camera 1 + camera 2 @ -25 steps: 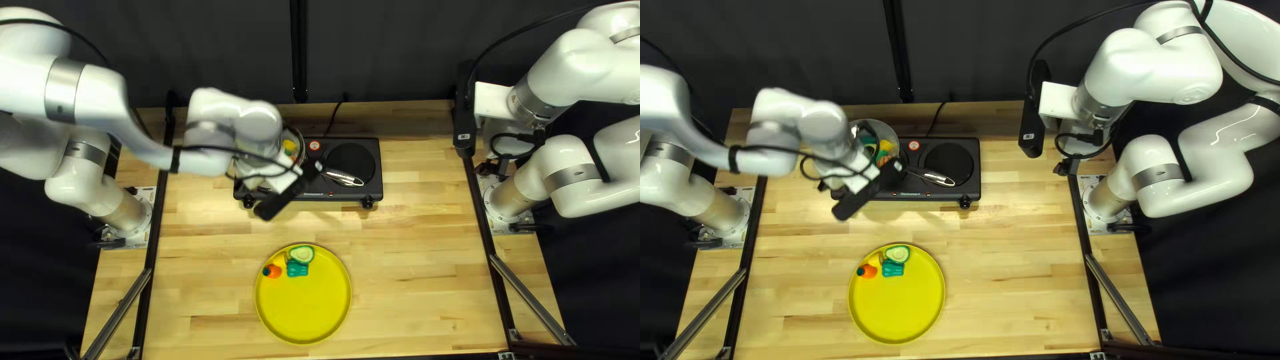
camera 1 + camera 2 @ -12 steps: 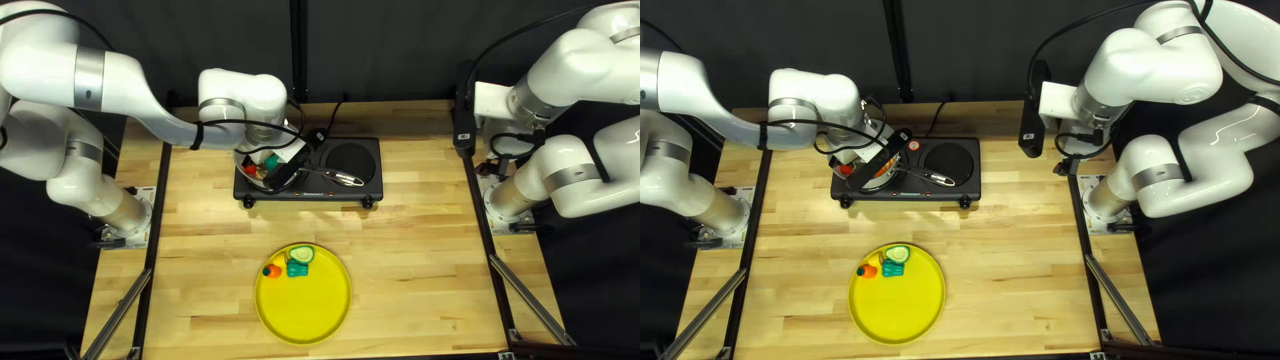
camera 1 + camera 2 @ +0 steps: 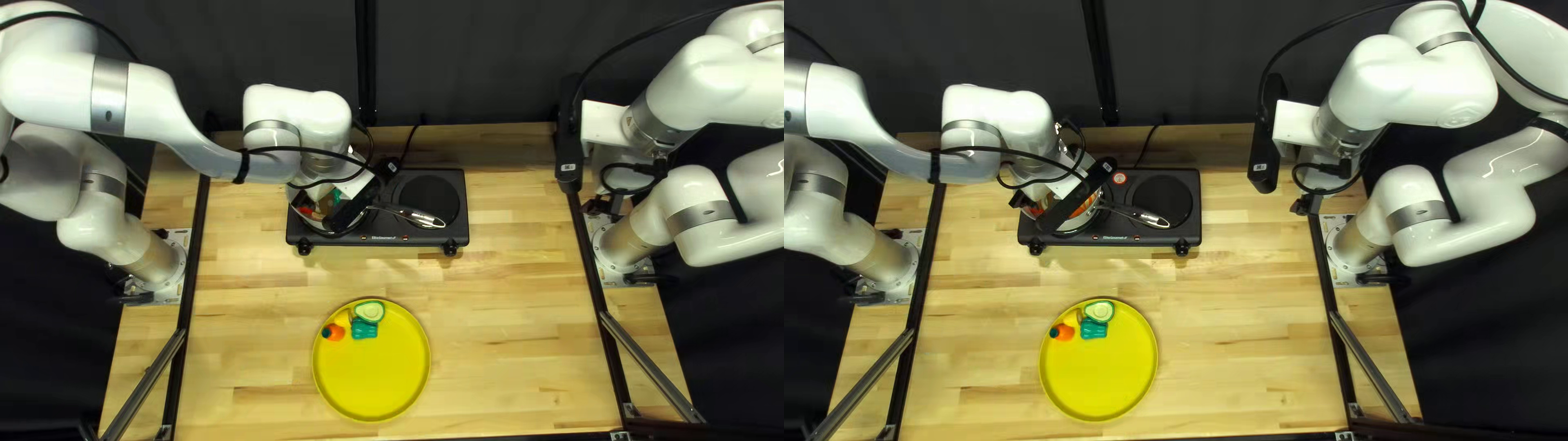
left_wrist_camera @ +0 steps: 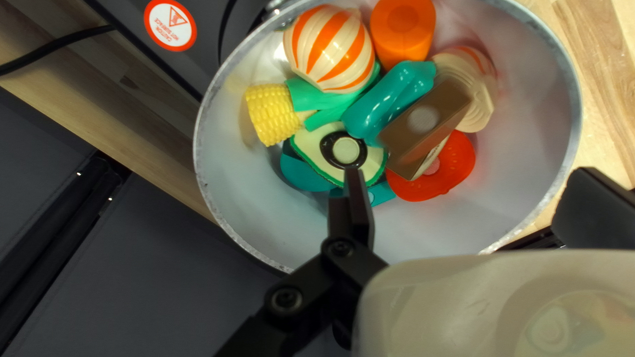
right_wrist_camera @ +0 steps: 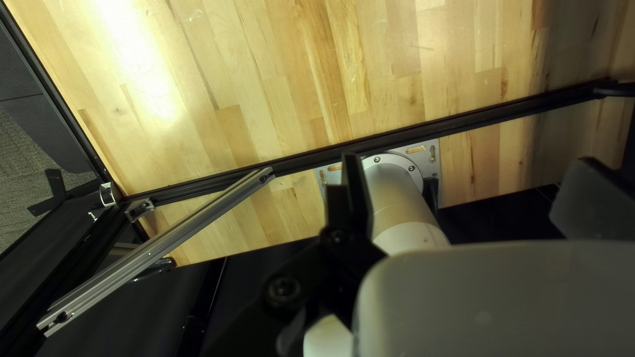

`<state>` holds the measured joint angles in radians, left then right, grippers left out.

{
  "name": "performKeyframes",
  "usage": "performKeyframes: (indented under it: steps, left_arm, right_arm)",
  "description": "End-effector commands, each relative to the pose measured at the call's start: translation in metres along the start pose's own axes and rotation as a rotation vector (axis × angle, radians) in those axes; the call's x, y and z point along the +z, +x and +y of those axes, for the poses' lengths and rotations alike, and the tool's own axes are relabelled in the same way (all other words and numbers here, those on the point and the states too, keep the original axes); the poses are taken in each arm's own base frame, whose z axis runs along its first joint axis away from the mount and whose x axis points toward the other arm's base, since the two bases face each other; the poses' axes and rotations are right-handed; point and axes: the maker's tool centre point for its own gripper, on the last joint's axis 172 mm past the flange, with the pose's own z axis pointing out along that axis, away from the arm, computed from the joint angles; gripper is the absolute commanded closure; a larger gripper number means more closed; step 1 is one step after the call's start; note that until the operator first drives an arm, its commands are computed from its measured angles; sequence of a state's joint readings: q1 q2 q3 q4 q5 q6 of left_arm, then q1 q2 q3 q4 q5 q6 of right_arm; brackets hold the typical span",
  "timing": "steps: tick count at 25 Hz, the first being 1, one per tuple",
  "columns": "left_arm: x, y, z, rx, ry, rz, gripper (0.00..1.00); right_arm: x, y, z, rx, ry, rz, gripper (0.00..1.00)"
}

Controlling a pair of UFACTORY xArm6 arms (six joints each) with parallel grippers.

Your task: Pick up a pot and place it onto the stove surface, add food to pot

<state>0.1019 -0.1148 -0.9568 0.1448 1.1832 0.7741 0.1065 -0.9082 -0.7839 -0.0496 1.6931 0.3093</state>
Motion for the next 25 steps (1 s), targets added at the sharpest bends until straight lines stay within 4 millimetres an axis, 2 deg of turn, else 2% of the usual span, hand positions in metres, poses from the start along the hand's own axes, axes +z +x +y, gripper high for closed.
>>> performKeyframes:
  steps: [1, 2, 3, 4, 5, 6, 7, 8, 9, 17, 19, 20, 22, 23, 25]
  left_arm:
    - [-0.036, 0.035, 0.044, -0.026, 0.022, -0.021, 0.00]
    - [-0.039, 0.042, 0.050, -0.037, 0.026, -0.017, 0.00]
    - [-0.043, 0.065, 0.068, -0.069, 0.033, -0.004, 0.00]
    - [-0.044, 0.074, 0.076, -0.082, 0.036, 0.003, 0.00]
    - [-0.044, 0.095, 0.093, -0.100, 0.041, 0.021, 0.00]
    - [-0.042, 0.112, 0.107, -0.105, 0.040, 0.035, 0.00]
    - [-0.042, 0.117, 0.112, -0.108, 0.039, 0.042, 0.00]
    - [-0.036, 0.138, 0.130, -0.114, 0.038, 0.055, 0.00]
    - [-0.033, 0.147, 0.138, -0.120, 0.037, 0.058, 0.00]
    - [-0.032, 0.146, 0.139, -0.123, 0.033, 0.060, 0.00]
    - [-0.024, 0.116, 0.126, -0.222, 0.027, -0.051, 0.00]
    - [-0.016, 0.103, 0.125, -0.371, 0.035, -0.098, 0.00]
    - [-0.008, 0.107, 0.135, -0.521, 0.065, -0.137, 0.00]
    - [-0.006, 0.122, 0.143, -0.590, 0.090, -0.150, 0.00]
    - [-0.006, 0.126, 0.145, -0.601, 0.096, -0.151, 0.00]
  right_arm:
    - [0.000, 0.000, 0.000, 0.000, 0.000, 0.000, 0.00]
    - [0.000, 0.000, 0.000, 0.000, 0.000, 0.000, 0.00]
    - [0.000, 0.000, 0.000, 0.000, 0.000, 0.000, 0.00]
    - [0.000, 0.000, 0.000, 0.000, 0.000, 0.000, 0.00]
    - [0.000, 0.000, 0.000, 0.000, 0.000, 0.000, 0.00]
    - [0.000, 0.000, 0.000, 0.000, 0.000, 0.000, 0.00]
    - [0.000, 0.000, 0.000, 0.000, 0.000, 0.000, 0.00]
    - [0.000, 0.000, 0.000, 0.000, 0.000, 0.000, 0.00]
    - [0.000, 0.000, 0.000, 0.000, 0.000, 0.000, 0.00]
    - [0.000, 0.000, 0.000, 0.000, 0.000, 0.000, 0.00]
    - [0.000, 0.000, 0.000, 0.000, 0.000, 0.000, 0.00]
    - [0.000, 0.000, 0.000, 0.000, 0.000, 0.000, 0.00]
    - [0.000, 0.000, 0.000, 0.000, 0.000, 0.000, 0.00]
    - [0.000, 0.000, 0.000, 0.000, 0.000, 0.000, 0.00]
    - [0.000, 0.000, 0.000, 0.000, 0.000, 0.000, 0.00]
